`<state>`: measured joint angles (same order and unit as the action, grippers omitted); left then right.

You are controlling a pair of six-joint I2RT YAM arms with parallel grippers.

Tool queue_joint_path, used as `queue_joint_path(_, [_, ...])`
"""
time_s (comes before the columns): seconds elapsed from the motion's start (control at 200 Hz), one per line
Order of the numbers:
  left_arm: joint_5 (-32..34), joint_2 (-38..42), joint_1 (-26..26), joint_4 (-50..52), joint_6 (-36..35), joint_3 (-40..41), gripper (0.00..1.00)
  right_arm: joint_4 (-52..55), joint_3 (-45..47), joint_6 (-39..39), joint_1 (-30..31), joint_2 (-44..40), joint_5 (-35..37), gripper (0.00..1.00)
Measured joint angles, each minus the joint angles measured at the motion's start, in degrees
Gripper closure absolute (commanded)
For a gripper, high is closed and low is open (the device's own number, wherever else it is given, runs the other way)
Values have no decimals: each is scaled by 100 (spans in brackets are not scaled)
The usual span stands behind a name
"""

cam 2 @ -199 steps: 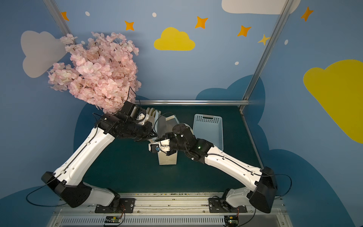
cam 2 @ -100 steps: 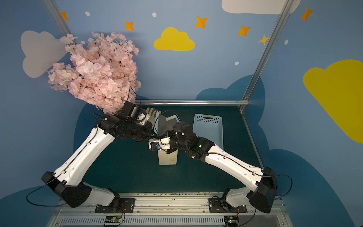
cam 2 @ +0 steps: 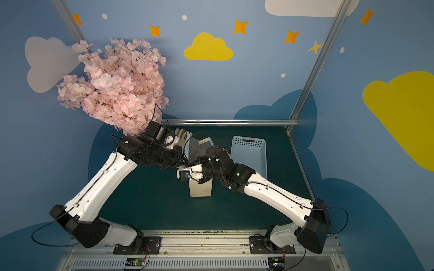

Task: Place the ice pack in the delivery bag
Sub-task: Tear off the adhesive seal from the delivery bag.

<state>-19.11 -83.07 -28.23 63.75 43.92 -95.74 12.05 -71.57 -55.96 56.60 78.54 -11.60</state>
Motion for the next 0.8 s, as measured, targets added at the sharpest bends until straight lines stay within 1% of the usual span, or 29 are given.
queue_joint_path(0.2, [-17,0,0,2,0,0,97,0,0,0,50,4,0,78])
queue_joint_path(0.38, [-15,0,0,2,0,0,97,0,0,0,57,37,0,82])
queue_joint_path(0.571, [-17,0,0,0,0,0,97,0,0,63,55,42,22,88])
queue_joint_path(0.716, [-15,0,0,-2,-2,0,97,15,0,125,50,57,24,100])
queue_joint_path(0.756, [-15,2,0,-2,-2,0,97,22,0,166,50,61,26,100])
queue_joint_path(0.801, [-17,0,0,-2,-2,0,95,26,0,173,50,61,24,100])
